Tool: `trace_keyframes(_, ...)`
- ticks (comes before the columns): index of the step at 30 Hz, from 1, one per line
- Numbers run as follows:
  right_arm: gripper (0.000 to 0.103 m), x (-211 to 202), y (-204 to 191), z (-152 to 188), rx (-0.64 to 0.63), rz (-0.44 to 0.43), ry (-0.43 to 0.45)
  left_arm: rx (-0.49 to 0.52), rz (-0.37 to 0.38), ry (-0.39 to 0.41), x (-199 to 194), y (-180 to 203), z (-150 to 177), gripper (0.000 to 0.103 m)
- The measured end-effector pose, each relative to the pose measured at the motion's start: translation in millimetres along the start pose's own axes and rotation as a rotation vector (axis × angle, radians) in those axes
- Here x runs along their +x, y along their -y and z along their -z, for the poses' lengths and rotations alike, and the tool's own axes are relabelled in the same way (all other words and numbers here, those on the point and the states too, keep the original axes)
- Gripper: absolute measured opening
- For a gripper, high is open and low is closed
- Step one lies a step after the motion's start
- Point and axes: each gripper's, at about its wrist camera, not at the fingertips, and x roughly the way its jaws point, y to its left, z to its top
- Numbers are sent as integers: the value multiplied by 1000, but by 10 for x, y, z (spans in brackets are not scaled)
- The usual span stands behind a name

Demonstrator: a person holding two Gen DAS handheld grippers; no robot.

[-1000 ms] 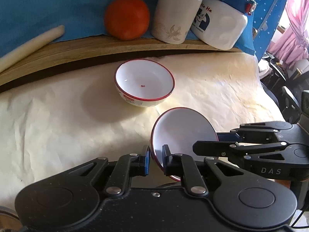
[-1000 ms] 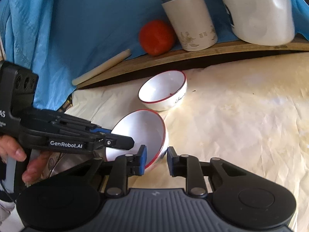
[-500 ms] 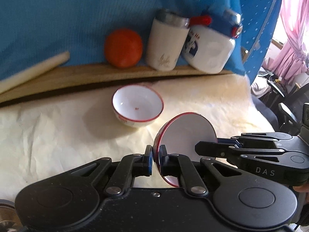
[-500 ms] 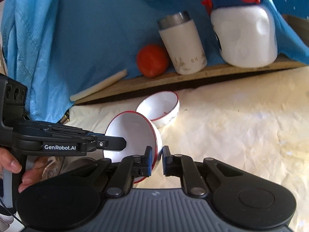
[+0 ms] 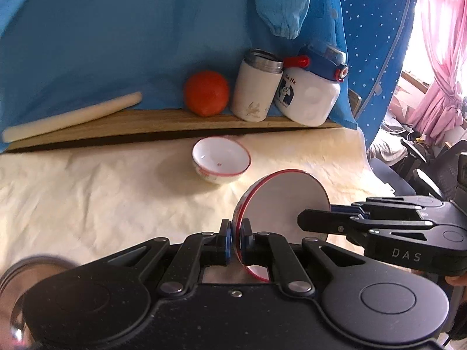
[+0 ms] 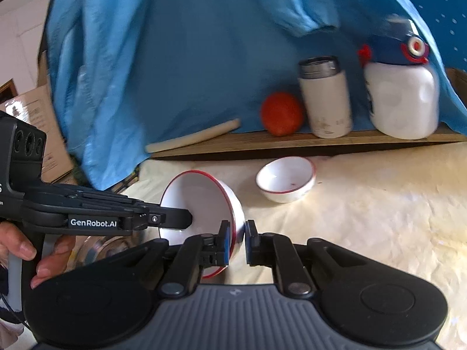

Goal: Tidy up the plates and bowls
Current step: 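Lift the white bowl with both grippers and lower it into the steel bowl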

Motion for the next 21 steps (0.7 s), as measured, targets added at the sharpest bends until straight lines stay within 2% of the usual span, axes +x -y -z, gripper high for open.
trace_keyframes(8, 11, 70, -249, 129, -37, -28, -88, -21, -25, -54, -144, -109, 322, 6)
trace_keyframes(21, 12, 278, -318, 246, -48, -26, -197, -39, -33, -141, -18, -205, 499, 6)
